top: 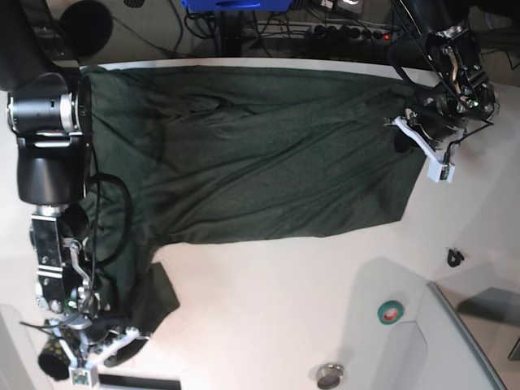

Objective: Layout the t-shirt on the table in an organized manner, then fold the t-shirt properly
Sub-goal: 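Drag the shirt hem corner with the right gripper away from the shirt, then release the shirt edge with the left gripper and move it inward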

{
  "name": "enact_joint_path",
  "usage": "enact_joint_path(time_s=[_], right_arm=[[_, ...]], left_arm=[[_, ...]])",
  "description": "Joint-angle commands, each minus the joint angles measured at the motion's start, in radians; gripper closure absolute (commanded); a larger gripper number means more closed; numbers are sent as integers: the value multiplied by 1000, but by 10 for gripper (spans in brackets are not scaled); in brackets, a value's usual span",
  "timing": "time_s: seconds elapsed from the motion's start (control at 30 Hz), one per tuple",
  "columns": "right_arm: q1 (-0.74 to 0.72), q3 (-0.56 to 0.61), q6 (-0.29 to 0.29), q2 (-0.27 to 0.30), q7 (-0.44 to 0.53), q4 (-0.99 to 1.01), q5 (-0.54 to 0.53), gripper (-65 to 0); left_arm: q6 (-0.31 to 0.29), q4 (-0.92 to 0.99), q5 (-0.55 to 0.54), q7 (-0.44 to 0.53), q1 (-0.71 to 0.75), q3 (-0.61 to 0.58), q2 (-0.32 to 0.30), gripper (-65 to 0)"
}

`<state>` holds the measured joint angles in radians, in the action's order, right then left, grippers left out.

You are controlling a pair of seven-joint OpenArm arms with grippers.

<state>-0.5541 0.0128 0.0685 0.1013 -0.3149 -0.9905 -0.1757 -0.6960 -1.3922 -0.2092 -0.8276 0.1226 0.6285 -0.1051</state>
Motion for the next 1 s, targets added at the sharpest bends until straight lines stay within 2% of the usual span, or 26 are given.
enact_joint_path(time_s=[0.0, 0.13, 0.83, 0.97], right_arm=[[-36, -3, 4, 4, 39, -28, 0, -6], [-36, 2, 7, -2, 153, -31, 0, -8], [91, 3, 11, -7, 151, -34, -2, -8], [99, 3, 11, -8, 151, -34, -2, -8]], left_arm=[[-2, -17, -11, 12, -8, 3, -12, 0], [-2, -17, -11, 12, -8, 3, -12, 0], [-2, -8, -11, 15, -10, 3, -26, 0], [-2, 6, -3, 12, -79, 3, -18, 0]])
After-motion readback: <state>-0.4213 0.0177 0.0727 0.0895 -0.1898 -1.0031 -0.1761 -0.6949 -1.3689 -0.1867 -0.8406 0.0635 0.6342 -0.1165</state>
